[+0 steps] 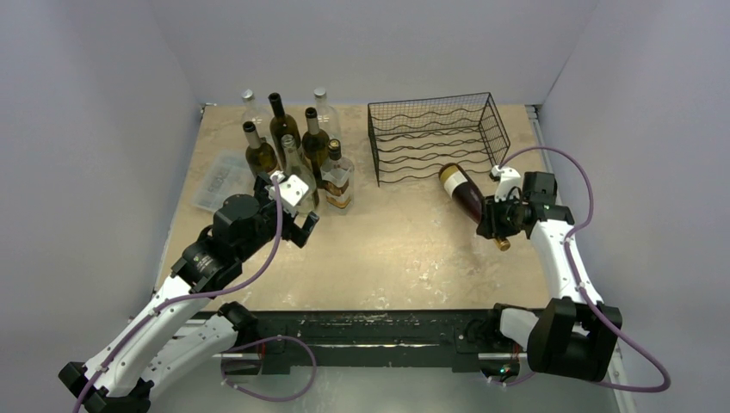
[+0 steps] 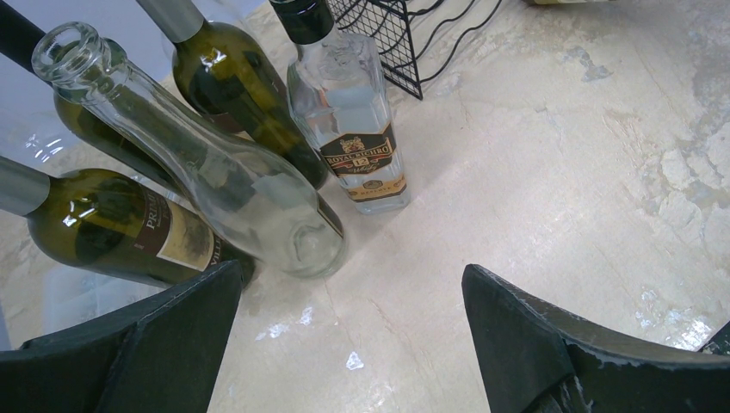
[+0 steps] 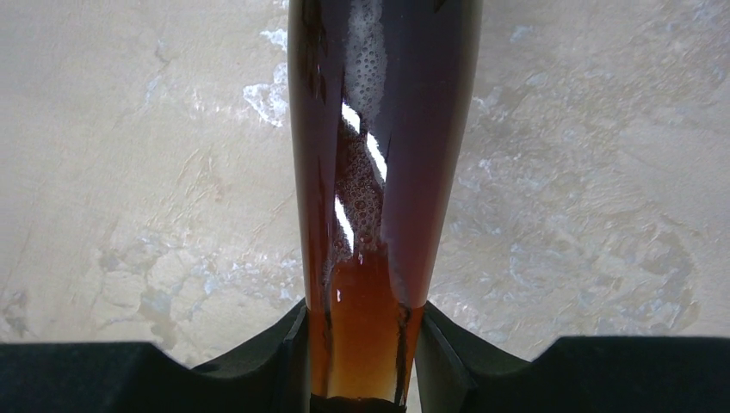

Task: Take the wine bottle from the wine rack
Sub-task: Pick up the wine bottle from the wine rack.

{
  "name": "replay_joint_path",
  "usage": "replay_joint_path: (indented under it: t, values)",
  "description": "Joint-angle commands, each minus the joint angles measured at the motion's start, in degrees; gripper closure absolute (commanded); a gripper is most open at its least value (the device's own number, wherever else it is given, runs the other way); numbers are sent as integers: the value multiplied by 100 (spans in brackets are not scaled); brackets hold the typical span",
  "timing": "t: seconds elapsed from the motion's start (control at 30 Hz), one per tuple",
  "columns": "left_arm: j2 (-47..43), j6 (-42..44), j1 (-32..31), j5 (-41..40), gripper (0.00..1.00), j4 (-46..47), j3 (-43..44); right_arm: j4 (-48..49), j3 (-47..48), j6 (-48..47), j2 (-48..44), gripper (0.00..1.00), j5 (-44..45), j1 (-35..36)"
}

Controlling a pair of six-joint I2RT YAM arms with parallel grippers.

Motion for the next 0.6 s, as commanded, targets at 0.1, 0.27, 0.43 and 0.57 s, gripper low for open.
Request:
replay_joint_path:
  t: [0.1,0.27,0.43,0.57]
  values:
    - [-44,96,44,-35,0,106,81,602,472,-134,-325,100,-354,7]
    - [-37,95,45,-35,0,111,83,483,502,-240,-320,100,-390,0]
    - [-66,43,48,91,0,145,72,258,572,-522,-312,100,-487,5]
    - [-148,32,44,931,0,260,-2,-118,762,-930,-233,100,-528,0]
